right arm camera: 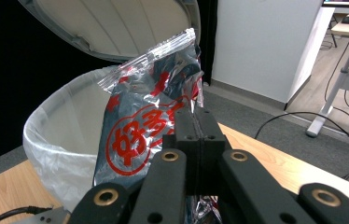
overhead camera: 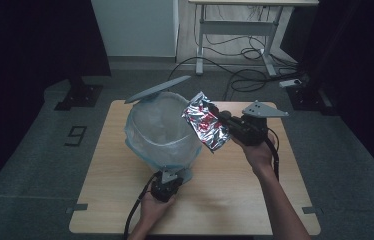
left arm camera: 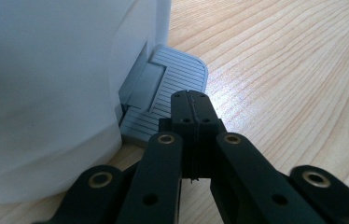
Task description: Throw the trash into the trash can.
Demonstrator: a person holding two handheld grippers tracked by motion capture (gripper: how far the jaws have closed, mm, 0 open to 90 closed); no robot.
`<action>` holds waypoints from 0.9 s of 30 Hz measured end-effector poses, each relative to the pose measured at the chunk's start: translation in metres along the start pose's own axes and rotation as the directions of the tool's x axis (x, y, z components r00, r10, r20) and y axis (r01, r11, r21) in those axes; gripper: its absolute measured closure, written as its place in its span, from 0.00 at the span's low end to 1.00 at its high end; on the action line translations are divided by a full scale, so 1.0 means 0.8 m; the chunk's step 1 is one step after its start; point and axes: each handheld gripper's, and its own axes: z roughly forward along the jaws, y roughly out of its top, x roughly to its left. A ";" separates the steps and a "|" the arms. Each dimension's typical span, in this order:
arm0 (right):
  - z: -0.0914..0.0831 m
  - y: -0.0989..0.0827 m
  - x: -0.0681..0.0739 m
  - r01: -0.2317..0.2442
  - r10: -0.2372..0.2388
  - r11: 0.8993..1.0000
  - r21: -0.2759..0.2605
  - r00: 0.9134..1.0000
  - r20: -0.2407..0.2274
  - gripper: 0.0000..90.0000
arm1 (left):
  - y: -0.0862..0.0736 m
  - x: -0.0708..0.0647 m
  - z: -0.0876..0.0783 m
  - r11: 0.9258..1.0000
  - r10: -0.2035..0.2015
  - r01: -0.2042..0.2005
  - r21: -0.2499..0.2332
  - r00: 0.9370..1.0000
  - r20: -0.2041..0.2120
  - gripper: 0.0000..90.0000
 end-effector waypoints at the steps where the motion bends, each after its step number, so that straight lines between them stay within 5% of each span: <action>1: 0.003 0.001 0.001 0.001 -0.001 1.000 0.001 1.000 -0.002 1.00 | 0.000 0.000 0.000 1.000 0.000 0.000 0.001 1.000 -0.001 1.00; 27: 0.047 0.024 0.016 0.008 -0.007 1.000 0.016 0.999 -0.035 1.00 | 0.000 0.000 0.000 1.000 0.000 0.000 0.001 1.000 0.002 1.00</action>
